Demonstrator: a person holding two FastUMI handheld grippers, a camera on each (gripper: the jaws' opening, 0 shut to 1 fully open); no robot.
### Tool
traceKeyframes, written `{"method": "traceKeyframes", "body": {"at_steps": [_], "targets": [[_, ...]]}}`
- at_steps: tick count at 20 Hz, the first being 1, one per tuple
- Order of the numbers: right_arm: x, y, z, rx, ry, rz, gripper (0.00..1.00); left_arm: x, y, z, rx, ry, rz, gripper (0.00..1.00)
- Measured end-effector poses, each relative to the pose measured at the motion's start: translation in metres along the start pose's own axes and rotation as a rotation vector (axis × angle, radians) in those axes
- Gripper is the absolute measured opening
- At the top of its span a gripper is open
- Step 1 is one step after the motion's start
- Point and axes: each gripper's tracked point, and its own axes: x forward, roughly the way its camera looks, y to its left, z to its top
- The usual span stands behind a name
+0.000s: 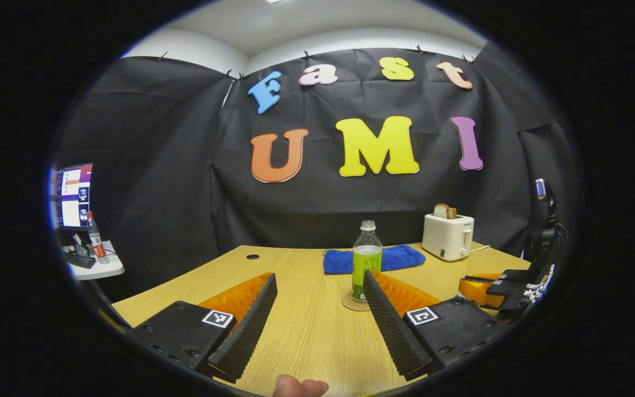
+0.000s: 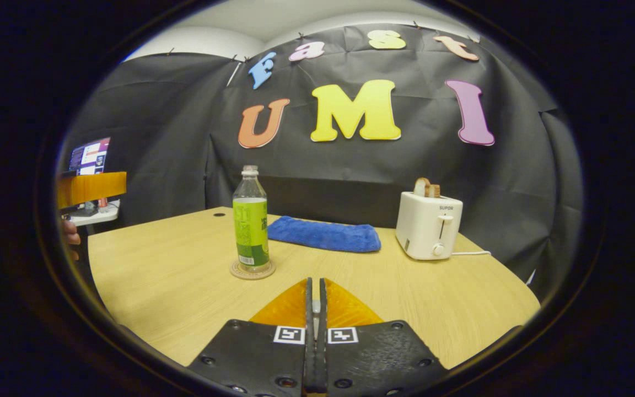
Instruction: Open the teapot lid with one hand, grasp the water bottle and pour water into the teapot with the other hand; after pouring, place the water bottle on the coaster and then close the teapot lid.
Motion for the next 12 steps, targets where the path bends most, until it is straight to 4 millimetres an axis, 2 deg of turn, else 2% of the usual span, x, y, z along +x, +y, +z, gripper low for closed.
{"method": "traceKeyframes", "body": {"at_steps": [4,7,8,9,11,12], "targets": [[0.001,-0.002,-0.005,0.013,0.011,-0.006,0.0,-0.001,0.0,0.0,-0.005,0.001,-0.005,0.98],[0.0,-0.002,-0.002,0.019,0.0,-0.017,0.01,0.0,-0.003,-0.002,-0.011,0.009,-0.011,0.98],[-0.003,-0.003,0.003,0.017,-0.011,-0.025,0.06,0.0,-0.004,-0.003,-0.013,0.011,-0.017,0.98],[-0.005,-0.005,0.009,0.015,-0.027,-0.033,0.06,-0.001,-0.005,-0.003,-0.012,0.009,-0.019,0.98],[-0.011,-0.008,0.017,0.024,-0.057,-0.05,0.16,0.0,-0.007,-0.003,-0.01,0.011,-0.024,0.98],[-0.012,-0.008,0.023,0.032,-0.071,-0.053,0.24,-0.001,-0.009,-0.003,-0.01,0.013,-0.028,0.98]]}}
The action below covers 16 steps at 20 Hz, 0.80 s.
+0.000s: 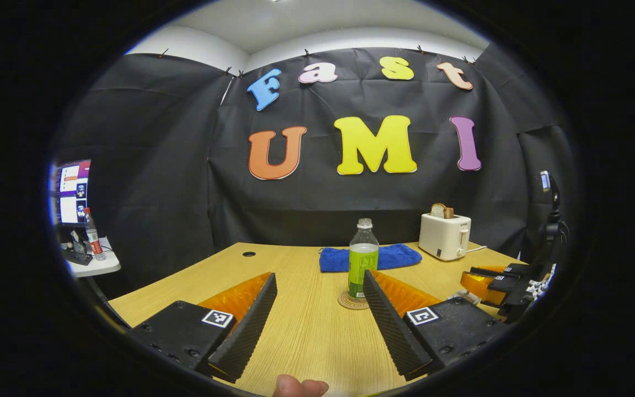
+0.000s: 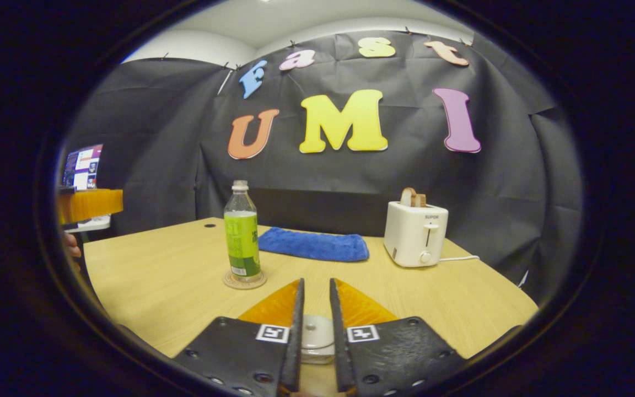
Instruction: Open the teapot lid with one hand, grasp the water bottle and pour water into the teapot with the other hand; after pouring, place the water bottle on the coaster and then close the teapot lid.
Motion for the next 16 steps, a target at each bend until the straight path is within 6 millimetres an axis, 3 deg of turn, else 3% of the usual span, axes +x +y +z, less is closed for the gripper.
{"method": "traceKeyframes", "body": {"at_steps": [2,4,6,11,16], "targets": [[-0.006,-0.006,0.011,0.017,-0.025,-0.03,0.63,0.0,-0.003,-0.002,-0.008,0.007,-0.006,0.98],[-0.013,-0.012,0.022,0.042,-0.05,-0.062,0.84,-0.001,-0.009,-0.005,-0.011,0.018,-0.02,0.98],[-0.023,-0.019,0.034,0.053,-0.066,-0.1,0.98,-0.002,-0.014,-0.005,0.008,0.02,-0.025,0.98],[-0.064,-0.021,0.067,0.025,-0.12,-0.152,0.99,-0.008,-0.03,-0.003,0.016,0.021,-0.055,0.98],[-0.102,-0.01,0.077,0.015,-0.124,-0.175,0.99,-0.018,-0.046,0.0,0.029,0.026,-0.09,0.98]]}}
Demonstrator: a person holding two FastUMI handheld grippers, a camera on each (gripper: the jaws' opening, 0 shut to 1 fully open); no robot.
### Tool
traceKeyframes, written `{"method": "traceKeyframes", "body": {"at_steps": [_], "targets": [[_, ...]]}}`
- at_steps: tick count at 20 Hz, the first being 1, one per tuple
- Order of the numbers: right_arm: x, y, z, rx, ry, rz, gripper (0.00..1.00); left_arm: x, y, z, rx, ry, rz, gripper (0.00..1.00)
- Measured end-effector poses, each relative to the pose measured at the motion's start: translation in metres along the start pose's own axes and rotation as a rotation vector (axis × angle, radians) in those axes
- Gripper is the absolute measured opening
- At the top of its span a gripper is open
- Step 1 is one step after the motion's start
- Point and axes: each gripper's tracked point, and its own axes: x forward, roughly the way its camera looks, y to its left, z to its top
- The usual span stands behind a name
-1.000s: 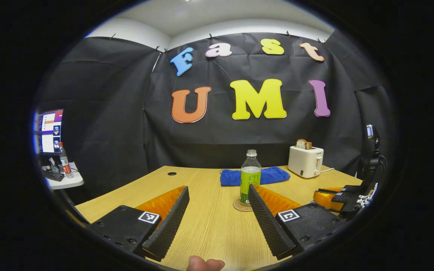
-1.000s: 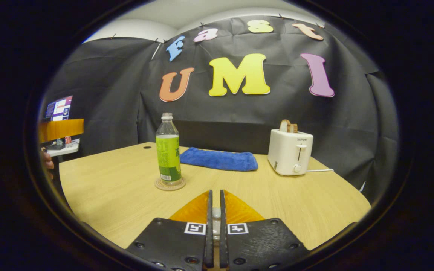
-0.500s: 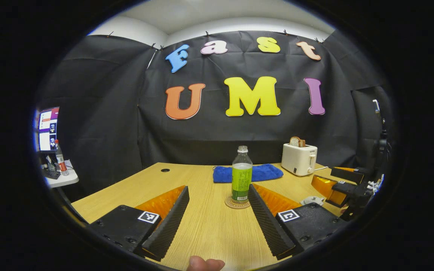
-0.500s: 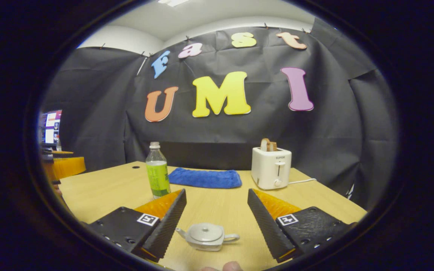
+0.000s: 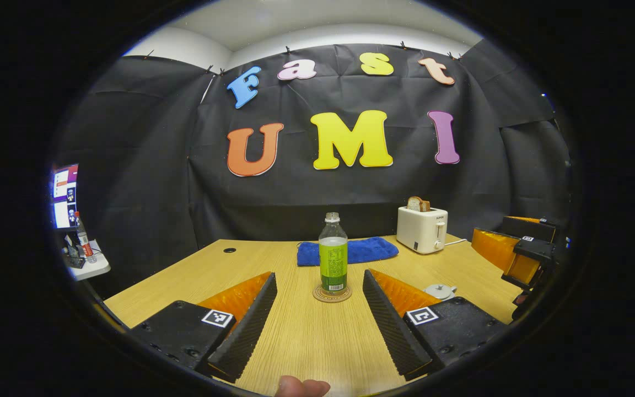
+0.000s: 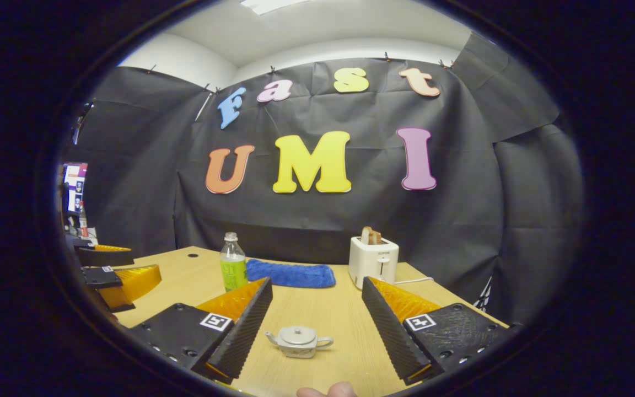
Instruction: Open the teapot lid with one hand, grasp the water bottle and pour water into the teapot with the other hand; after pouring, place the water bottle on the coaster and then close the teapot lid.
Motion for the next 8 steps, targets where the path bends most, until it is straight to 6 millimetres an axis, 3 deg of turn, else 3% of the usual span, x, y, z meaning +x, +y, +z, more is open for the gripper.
{"method": "traceKeyframes", "body": {"at_steps": [4,8], "targets": [[-0.014,0.002,0.013,-0.02,-0.027,-0.026,0.98,-0.004,-0.012,0.005,0.016,-0.013,-0.031,0.98],[-0.02,0.004,0.008,-0.037,-0.017,-0.04,0.97,-0.002,-0.011,0.002,0.029,-0.01,-0.034,0.98]]}}
